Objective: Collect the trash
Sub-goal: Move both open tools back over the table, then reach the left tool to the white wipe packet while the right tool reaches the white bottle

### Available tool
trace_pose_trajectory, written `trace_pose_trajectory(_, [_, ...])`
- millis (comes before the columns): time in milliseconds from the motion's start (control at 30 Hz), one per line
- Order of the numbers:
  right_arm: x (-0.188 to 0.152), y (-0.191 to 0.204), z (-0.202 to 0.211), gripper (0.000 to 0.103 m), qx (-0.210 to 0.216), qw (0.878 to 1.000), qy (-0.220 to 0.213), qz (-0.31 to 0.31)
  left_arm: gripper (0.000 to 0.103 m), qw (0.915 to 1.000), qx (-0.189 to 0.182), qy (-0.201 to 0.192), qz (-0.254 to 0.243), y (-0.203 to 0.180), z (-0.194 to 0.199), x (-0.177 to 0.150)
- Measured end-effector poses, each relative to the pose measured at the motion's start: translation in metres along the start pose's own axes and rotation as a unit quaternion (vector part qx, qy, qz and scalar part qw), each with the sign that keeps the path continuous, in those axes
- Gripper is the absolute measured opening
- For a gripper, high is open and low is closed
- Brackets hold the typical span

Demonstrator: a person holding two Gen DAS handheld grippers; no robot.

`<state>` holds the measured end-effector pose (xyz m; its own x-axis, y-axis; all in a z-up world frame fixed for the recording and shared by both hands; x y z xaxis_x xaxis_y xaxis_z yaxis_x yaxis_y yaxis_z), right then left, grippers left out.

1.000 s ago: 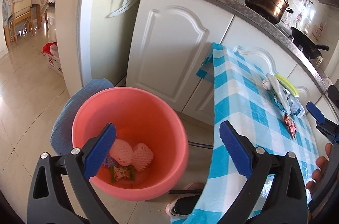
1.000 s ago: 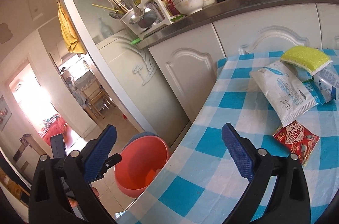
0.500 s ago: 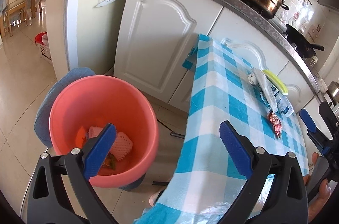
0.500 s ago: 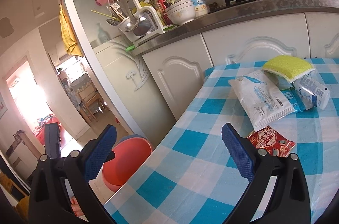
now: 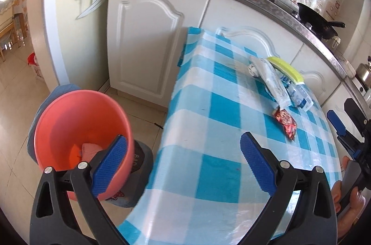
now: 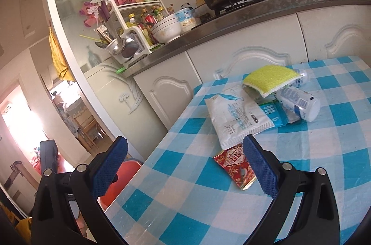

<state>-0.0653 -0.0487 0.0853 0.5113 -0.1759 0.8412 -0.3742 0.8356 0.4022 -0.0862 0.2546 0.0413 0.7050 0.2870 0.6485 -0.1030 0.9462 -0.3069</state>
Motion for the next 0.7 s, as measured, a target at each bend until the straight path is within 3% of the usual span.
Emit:
trace_pose_trajectory(367, [0.004, -0.067, 0.022, 0.098, -0.029, 0.997, -0.008, -0.075, 0.099, 0.999, -0.01, 0.023, -0.037, -0.05, -0.015, -0.005])
trace_pose_trajectory(700, [0.004, -0.123, 0.037, 0.098, -0.046, 0.99, -0.019, -0.132, 0.099, 0.9964, -0.045, 0.042, -0.059, -0.093, -0.031, -0.006])
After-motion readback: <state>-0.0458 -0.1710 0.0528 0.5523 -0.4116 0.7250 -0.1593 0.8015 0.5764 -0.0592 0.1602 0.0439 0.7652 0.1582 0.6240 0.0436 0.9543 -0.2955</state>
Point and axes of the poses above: each gripper's, at about its wrist camera, not at the fingertips, and z roughly against the way its jaws point, y to its left, x to its top, the point moved 1 cm from there along -z, roughly the way its jaws point, and after that the axes turned 5 degrees about z, right-handed, at the moved point
